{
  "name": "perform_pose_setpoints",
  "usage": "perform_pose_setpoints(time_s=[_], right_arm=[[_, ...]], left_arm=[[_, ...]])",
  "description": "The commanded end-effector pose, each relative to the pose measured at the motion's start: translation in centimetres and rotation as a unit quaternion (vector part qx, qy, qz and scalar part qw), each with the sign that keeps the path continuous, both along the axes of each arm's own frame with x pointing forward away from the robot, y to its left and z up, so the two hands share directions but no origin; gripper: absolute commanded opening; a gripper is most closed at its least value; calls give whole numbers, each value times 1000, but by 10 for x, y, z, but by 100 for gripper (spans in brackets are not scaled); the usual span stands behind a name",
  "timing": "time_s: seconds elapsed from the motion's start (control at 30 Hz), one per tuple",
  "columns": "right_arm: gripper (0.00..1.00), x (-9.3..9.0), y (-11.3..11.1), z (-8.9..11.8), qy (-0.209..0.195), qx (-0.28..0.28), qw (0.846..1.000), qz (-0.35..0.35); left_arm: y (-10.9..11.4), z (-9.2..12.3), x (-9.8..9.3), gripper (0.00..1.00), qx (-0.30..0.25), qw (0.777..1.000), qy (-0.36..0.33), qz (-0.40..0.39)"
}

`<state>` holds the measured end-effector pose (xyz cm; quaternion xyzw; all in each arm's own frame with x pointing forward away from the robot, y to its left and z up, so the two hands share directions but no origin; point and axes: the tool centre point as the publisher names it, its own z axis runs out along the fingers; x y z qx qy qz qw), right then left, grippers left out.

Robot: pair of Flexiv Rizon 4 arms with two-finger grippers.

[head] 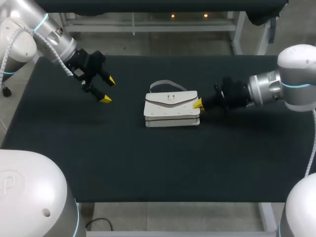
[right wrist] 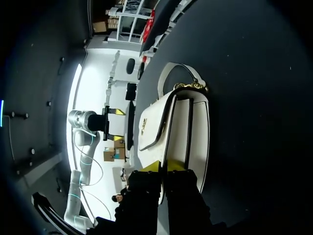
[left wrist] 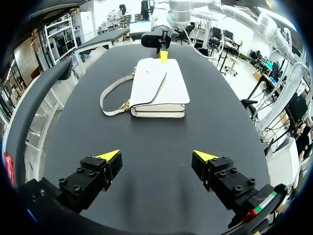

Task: Pick up the bag, open it, inspect its contents, close it, and place it on the opposite side

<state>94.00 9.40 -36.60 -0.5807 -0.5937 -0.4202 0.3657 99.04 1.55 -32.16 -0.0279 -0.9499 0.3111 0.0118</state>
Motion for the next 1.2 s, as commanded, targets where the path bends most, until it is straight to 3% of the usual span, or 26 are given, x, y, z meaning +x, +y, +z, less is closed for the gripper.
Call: perform_pose_setpoints(time_s=[0.03,1.2], right_arm=[[0,13,3,-6,12,15,999,29],[0,2,26,-3,11,12,999,31]], left_arm=[[0,-1,0,100,-1,1000,-1,0],[0,-1,0,100,-1,1000,-1,0]])
